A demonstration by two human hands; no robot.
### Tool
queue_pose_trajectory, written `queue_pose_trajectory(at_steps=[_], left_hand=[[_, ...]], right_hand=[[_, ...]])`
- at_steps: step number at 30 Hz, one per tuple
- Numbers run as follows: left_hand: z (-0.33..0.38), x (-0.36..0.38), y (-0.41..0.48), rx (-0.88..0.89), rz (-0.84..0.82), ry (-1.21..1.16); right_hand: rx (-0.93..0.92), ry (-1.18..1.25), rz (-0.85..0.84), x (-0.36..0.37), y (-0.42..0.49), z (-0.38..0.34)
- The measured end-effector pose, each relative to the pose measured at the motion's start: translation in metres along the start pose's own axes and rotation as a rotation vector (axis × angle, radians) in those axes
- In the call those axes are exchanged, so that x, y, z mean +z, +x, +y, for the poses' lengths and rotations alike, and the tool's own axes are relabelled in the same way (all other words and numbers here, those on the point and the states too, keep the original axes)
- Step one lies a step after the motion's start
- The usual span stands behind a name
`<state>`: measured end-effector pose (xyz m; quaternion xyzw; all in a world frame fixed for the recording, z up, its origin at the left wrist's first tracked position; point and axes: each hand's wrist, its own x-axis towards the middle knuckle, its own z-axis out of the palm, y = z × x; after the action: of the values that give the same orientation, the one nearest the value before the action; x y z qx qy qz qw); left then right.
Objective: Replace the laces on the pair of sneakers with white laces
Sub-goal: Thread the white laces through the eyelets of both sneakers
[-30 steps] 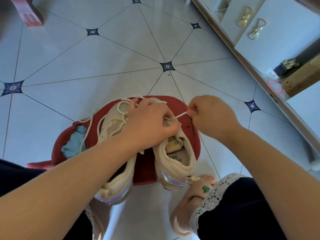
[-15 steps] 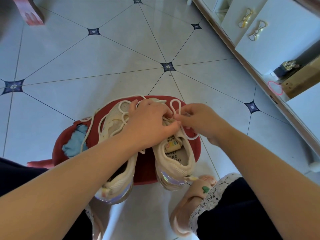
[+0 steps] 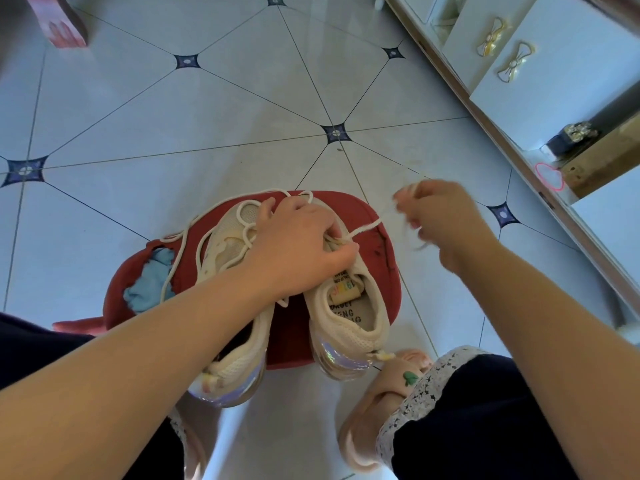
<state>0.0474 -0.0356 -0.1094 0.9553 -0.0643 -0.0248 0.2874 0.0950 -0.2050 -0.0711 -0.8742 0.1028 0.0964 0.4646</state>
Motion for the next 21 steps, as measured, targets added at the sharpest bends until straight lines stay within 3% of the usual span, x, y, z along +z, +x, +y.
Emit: queue_pose_trajectory(at_steps=[3,5,8,12,14,18,19,21], left_hand=[[0.0,0.001,0.0,0.002,-0.003,0.022],[0.001,0.001,0.0,-0.004,-0.001,0.027],[0.001,0.001,0.0,-0.005,-0.001,0.023],[0.001,0.001,0.0,0.008,0.014,0.035],[0.001,0.001,0.0,0.019,0.018,0.043],[0.0,-0.001,0.0,0.024,-0.001,0.02],[0.0,-0.002,0.0,0.025,-0.002,0.014],[0.0,-0.002,0.0,0.016,-0.009,0.004]], right_hand=[[-0.001,-0.121,-0.335,0.02,-0.014,0.005],[-0.023,-0.09,-0.371,0.028,-0.016,0.007],[-0.113,-0.137,-0.302,0.032,-0.012,0.01],[-0.351,-0.502,-0.224,0.038,-0.009,0.01],[-0.395,-0.585,-0.092,0.031,-0.003,0.007],[-0.32,-0.403,0.267,-0.002,0.013,0.003],[-0.301,-0.358,0.301,-0.008,0.015,0.004],[-0.273,-0.313,0.206,-0.007,0.012,0.005]])
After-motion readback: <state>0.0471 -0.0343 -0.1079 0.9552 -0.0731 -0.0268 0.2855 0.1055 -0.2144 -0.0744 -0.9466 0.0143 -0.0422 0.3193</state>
